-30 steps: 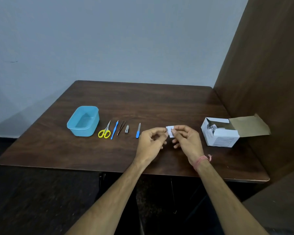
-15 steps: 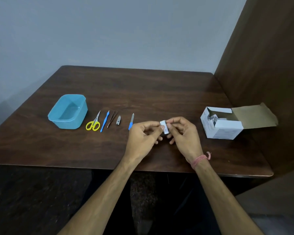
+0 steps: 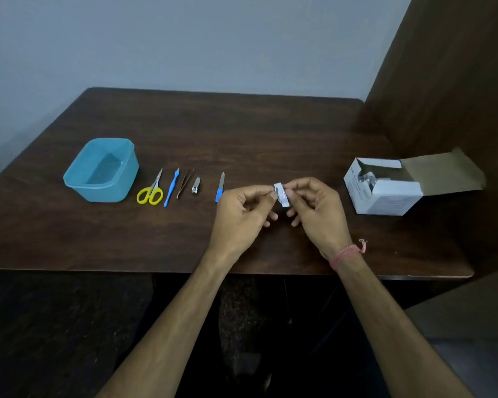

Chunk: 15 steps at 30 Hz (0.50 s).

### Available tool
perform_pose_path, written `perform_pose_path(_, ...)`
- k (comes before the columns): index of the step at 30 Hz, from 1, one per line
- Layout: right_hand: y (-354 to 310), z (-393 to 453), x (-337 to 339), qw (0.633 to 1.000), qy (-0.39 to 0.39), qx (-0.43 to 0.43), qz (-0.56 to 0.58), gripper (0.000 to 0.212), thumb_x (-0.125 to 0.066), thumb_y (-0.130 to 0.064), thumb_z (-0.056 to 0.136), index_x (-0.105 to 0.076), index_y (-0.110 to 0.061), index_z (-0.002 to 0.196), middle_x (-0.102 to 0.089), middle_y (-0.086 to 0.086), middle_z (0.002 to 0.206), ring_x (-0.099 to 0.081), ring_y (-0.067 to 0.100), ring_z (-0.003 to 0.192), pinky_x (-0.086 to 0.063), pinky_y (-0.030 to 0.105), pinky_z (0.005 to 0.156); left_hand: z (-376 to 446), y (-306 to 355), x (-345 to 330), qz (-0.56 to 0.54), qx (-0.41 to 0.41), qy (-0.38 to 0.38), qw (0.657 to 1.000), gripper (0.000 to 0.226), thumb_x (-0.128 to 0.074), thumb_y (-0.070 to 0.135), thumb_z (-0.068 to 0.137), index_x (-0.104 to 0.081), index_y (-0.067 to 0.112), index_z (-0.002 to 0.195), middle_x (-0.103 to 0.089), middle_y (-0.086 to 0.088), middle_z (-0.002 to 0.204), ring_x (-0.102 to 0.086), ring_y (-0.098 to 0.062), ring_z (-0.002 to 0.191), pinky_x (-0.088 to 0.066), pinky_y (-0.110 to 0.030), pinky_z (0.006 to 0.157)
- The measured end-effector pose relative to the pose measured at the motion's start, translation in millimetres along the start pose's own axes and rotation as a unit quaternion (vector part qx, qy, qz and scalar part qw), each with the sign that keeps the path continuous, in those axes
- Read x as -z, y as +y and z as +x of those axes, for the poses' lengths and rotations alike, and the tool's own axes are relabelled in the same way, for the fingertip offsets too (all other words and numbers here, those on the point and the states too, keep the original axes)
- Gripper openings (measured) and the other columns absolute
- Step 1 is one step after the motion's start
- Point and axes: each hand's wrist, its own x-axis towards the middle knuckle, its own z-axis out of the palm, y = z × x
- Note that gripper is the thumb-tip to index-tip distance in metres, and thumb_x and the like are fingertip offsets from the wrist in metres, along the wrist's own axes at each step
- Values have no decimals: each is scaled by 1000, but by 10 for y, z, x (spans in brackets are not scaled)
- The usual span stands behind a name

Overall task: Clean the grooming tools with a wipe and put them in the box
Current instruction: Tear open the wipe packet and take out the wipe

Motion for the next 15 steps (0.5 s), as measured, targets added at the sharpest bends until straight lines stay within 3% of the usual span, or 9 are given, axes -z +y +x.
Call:
perform_pose_path(6,15,6,4,999,2,7,39,6,-76,-8,104,-75,-8,110,-81,11,93,-67,15,67,-55,27,54,14,-11,-17,19,8,37,999,21,-77,7,101,-82,26,94,-82,-2,83,-77,-15,65,-62,-30,56)
perform_pose_path(9,-26,-8,28,996,2,10,84,15,-83,-10,98,-75,-7,110,-81,8,92,-70,15,72,-55,25,57,12,9,-25,12,22,67,997,16,-79,8,98,-82,23,92,-81,-5,82,-77,-18,64,-61,-32,52)
perform_pose_path(15,-39,-2,70,987,20,10,160,27,-85,-3,92,-73,-9,116,-81,3,87,-68,13,73,-56,24,61,18,42,-10,24,23,37,999,13,-84,14,98,-83,26,94,-82,-3,83,-79,-19,68,-64,-35,53)
